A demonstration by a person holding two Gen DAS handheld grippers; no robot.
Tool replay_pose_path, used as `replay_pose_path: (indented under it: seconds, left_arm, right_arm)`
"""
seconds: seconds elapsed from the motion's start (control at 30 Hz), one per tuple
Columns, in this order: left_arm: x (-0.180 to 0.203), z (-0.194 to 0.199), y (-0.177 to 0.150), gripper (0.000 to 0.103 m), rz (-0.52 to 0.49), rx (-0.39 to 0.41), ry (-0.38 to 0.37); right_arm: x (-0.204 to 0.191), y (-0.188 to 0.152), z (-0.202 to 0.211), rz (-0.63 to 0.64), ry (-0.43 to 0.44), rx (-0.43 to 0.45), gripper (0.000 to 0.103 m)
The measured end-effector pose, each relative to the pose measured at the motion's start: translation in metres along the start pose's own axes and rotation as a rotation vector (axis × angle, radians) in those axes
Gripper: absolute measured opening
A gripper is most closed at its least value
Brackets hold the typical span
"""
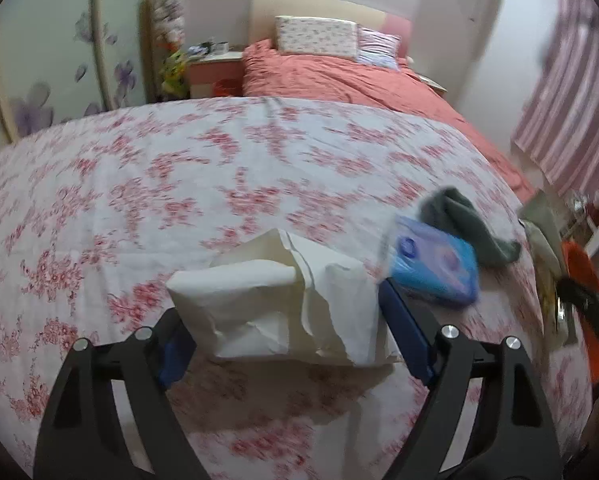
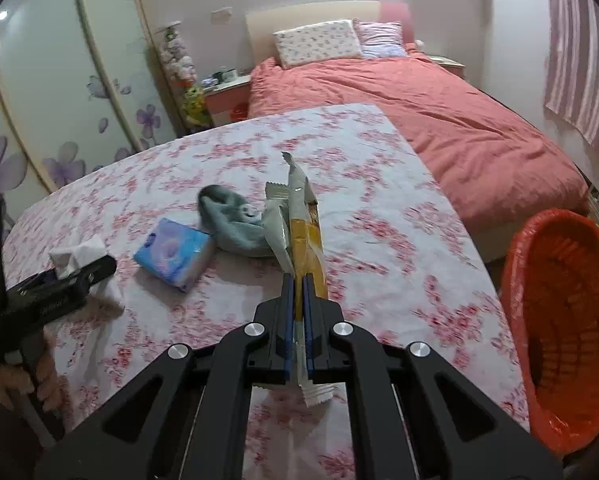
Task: Collect trash
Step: 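Lift the wrapper and tissue off the bed with both tools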
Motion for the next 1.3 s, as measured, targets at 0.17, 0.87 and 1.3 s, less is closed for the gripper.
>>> replay_pose_path:
  seconds: [0.17, 0.87, 1.3]
  left_arm:
    - [0.005, -0.002, -0.002, 0.082, 0.006, -0.011, 0.035]
    - [0.016, -0.001, -0.006, 0.077, -0.044, -0.008, 0.104]
    - [0.019, 0.013, -0.012, 0.063, -0.063, 0.004, 0.099]
  right_arm:
    - [0.013, -0.004, -0.007, -0.053, 0.003, -0.016, 0.007]
    - [0.022, -0.017, -0.018, -0.011, -0.067, -0.045, 0.033]
    - [0.017, -0.011, 0.003, -0.039, -0.021, -0.015, 0.015]
Point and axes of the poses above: each gripper's, at about its wrist camera, not at the fingertips, and z roughly against the way its jaws point, x to its right, y to its top, the point moved 6 cm from there along -z, roughly the way its jaws point, and after that the axes turned 12 degrees about y, right-handed, at the moved point
